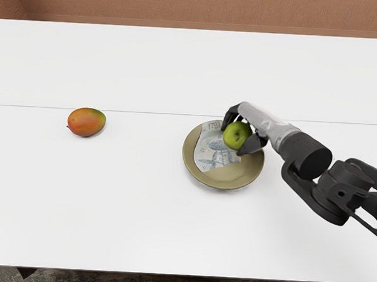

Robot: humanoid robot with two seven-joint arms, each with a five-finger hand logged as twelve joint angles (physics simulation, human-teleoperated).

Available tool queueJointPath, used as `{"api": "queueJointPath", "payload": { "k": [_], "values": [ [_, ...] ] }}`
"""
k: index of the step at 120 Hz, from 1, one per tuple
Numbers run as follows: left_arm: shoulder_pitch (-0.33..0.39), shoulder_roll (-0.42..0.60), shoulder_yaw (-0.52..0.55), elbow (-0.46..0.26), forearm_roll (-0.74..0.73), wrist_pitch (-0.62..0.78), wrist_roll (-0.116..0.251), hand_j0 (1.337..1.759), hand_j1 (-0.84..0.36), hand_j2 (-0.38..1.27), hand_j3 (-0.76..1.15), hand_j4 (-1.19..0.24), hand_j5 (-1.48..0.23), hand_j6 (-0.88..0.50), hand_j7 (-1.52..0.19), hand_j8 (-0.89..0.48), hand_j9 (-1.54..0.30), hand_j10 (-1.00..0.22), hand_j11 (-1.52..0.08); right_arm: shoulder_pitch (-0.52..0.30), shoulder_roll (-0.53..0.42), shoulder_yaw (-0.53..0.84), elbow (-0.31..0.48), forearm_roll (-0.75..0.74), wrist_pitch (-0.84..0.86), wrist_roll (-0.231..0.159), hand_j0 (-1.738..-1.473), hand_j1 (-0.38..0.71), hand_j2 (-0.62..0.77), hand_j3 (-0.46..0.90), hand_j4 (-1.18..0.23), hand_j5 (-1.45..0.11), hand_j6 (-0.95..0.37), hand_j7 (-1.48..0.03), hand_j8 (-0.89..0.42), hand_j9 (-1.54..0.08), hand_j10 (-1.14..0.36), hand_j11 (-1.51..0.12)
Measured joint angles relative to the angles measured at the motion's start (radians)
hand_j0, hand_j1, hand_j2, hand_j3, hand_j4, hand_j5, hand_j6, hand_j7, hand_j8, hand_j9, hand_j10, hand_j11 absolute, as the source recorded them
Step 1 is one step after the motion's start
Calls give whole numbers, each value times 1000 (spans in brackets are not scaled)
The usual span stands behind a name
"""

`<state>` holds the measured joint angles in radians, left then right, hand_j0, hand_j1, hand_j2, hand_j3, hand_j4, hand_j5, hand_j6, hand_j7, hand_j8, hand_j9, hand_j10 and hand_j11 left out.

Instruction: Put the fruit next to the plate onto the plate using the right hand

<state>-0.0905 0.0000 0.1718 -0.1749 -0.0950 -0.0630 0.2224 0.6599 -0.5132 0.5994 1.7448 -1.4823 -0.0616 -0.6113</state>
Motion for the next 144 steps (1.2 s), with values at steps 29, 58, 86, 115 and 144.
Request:
{"api": "queueJointPath", "payload": {
  "k": [29,58,86,115,144],
  "values": [
    [0,0,0,0,0,0,0,1658,349,0,0,0,0,0,0,0,0,0,0,-17,23,-11,-7,-5,4,0,-1653,137,114,1,-693,-923,-479,-905,-396,-925,-548,-949],
    [0,0,0,0,0,0,0,1658,349,0,0,0,0,0,0,0,0,0,0,-42,24,-16,-12,-5,5,0,-1652,125,95,1,-692,-914,-488,-902,-406,-920,-557,-942],
    [0,0,0,0,0,0,0,1658,349,0,0,0,0,0,0,0,0,0,0,-47,25,-13,-18,-3,4,0,-1655,84,25,0,-520,-684,-422,-678,-369,-687,-468,-701],
    [0,0,0,0,0,0,0,1658,349,0,0,0,0,0,0,0,0,0,0,-43,25,-5,-20,-3,3,0,-1657,-95,-11,0,-262,-342,-233,-340,-216,-343,-246,-348],
    [0,0,0,0,0,0,0,1658,349,0,0,0,0,0,0,0,0,0,0,-36,18,120,-16,167,121,0,-1658,-267,-3,0,-86,-110,-77,-109,-72,-110,-80,-112]
  ]
}}
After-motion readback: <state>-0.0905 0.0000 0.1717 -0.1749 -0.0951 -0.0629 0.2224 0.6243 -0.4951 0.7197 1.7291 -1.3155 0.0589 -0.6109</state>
